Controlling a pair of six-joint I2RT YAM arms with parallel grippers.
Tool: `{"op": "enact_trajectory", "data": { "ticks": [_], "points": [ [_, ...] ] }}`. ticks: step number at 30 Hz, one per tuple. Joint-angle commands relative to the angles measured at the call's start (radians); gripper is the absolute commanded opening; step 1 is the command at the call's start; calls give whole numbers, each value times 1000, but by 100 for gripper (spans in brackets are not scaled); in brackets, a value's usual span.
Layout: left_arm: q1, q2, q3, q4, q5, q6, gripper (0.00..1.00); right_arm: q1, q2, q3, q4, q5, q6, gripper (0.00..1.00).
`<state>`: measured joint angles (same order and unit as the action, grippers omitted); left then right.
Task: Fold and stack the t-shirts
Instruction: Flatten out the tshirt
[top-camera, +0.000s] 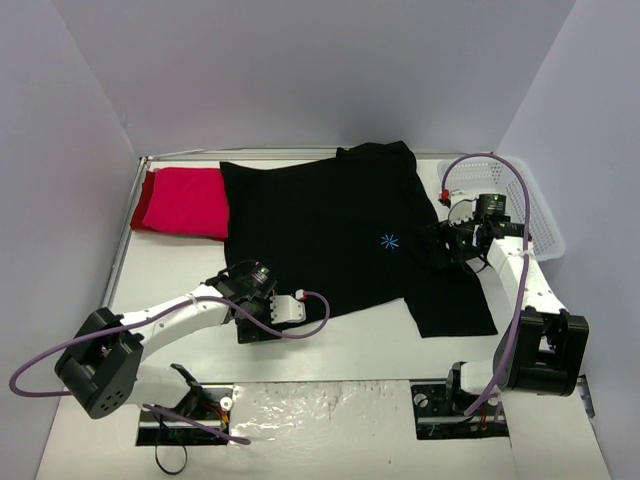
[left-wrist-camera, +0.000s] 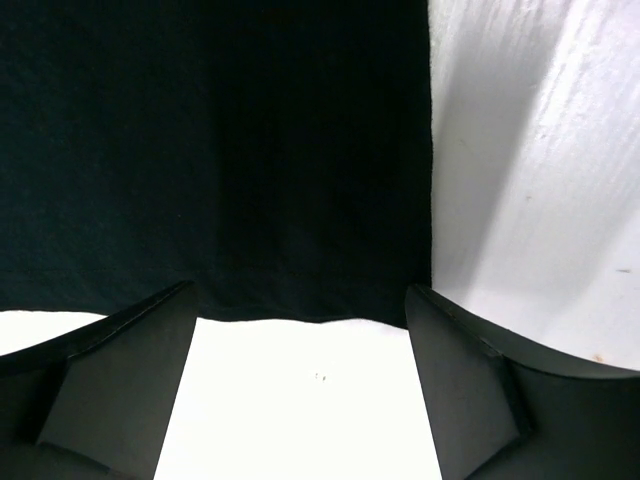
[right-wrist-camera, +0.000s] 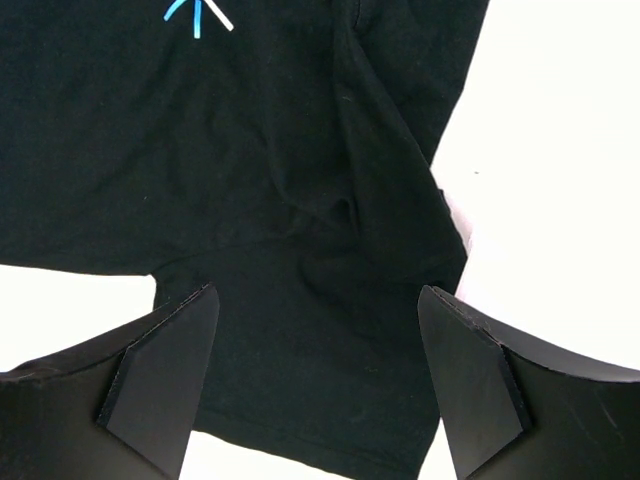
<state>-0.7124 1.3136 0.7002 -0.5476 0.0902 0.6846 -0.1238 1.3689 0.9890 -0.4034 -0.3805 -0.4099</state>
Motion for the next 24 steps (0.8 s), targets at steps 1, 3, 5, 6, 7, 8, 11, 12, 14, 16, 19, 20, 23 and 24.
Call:
{"op": "enact_trajectory", "data": {
  "ticks": [1, 3, 5, 6, 7, 8, 11, 12, 14, 16, 19, 20, 23, 24],
  "points": [
    [-4, -27, 70, -78, 43, -3, 83, -5, 7, -6, -2, 18, 5, 77],
    [-4, -21, 87, -101, 57, -5, 82, -4, 15, -3, -3, 22, 8, 77],
    [-4, -16, 104, -130, 62, -3, 81, -4, 21, -3, -3, 28, 8, 77],
    [-4, -16, 108, -136, 63, -2, 79, -4, 22, -3, -2, 29, 8, 77],
    [-4, -17, 113, -156, 75, 0, 77, -2, 22, -3, -3, 29, 8, 77],
    [-4, -19, 120, -163, 85, -2, 77, -2, 24, -3, -3, 31, 8, 77],
    [-4, -19, 119, -173, 97, -3, 77, -2, 19, -3, -3, 31, 8, 77],
    [-4, -14, 114, -176, 98, 3, 77, -2, 18, -4, -3, 31, 8, 77],
    [-4, -2, 113, -190, 98, 4, 77, -2, 22, -3, -3, 31, 8, 77],
    [-4, 13, 111, -205, 105, 9, 75, -2, 29, -3, -2, 38, 10, 77],
    [-4, 24, 101, -209, 115, 4, 74, -2, 39, -1, -2, 46, 10, 77],
    [-4, 27, 96, -206, 112, 6, 74, 1, 39, -1, -3, 45, 10, 77],
    [-4, 39, 71, -180, 103, 1, 74, 4, 38, -1, -3, 46, 8, 77],
    [-4, 44, 65, -163, 94, 1, 74, 3, 36, -3, -3, 45, 8, 77]
  ]
}}
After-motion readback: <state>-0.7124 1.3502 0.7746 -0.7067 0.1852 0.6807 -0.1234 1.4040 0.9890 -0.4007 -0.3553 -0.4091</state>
